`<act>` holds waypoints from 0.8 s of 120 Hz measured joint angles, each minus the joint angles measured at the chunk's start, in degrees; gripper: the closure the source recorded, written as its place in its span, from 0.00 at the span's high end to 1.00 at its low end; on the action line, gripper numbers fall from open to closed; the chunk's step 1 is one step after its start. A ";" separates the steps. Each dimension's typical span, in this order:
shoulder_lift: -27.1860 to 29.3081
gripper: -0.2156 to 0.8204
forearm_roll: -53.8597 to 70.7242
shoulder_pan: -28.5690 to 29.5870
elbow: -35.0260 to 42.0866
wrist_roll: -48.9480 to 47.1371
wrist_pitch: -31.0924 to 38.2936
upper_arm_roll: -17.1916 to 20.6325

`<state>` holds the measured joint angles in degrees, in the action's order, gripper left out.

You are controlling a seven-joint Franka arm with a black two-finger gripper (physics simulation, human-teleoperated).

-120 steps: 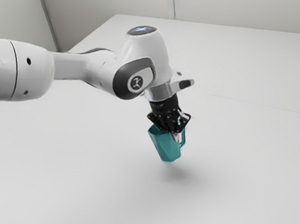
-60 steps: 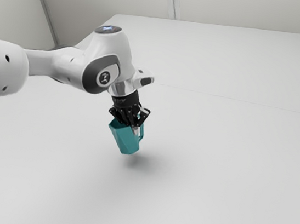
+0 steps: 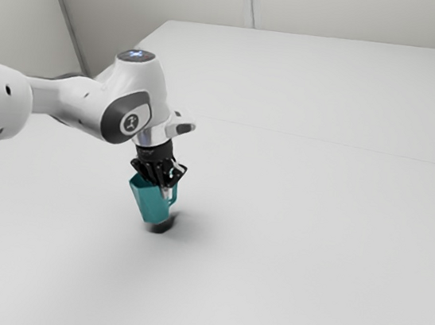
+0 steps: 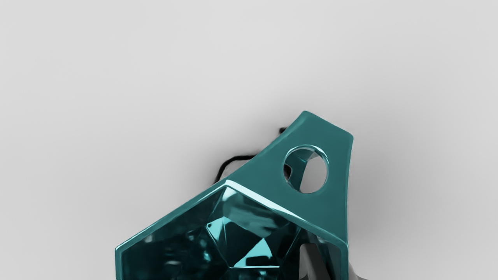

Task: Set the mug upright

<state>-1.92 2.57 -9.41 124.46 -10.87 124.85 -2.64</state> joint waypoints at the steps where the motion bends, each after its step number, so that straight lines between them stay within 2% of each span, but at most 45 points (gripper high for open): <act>1: -0.09 0.03 0.04 -0.01 0.07 0.05 0.13 0.00; 33: -1.59 0.03 0.52 -3.84 1.12 1.41 3.17 -0.22; 56: -1.78 0.03 0.58 -2.51 2.60 2.03 5.17 -0.52; 79: -1.47 0.43 0.32 -2.62 2.83 2.71 5.40 -0.52; 96: -0.61 0.61 0.27 -2.87 2.83 3.09 5.37 -0.52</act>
<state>-2.54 2.84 -12.27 127.29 -7.78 130.23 -3.16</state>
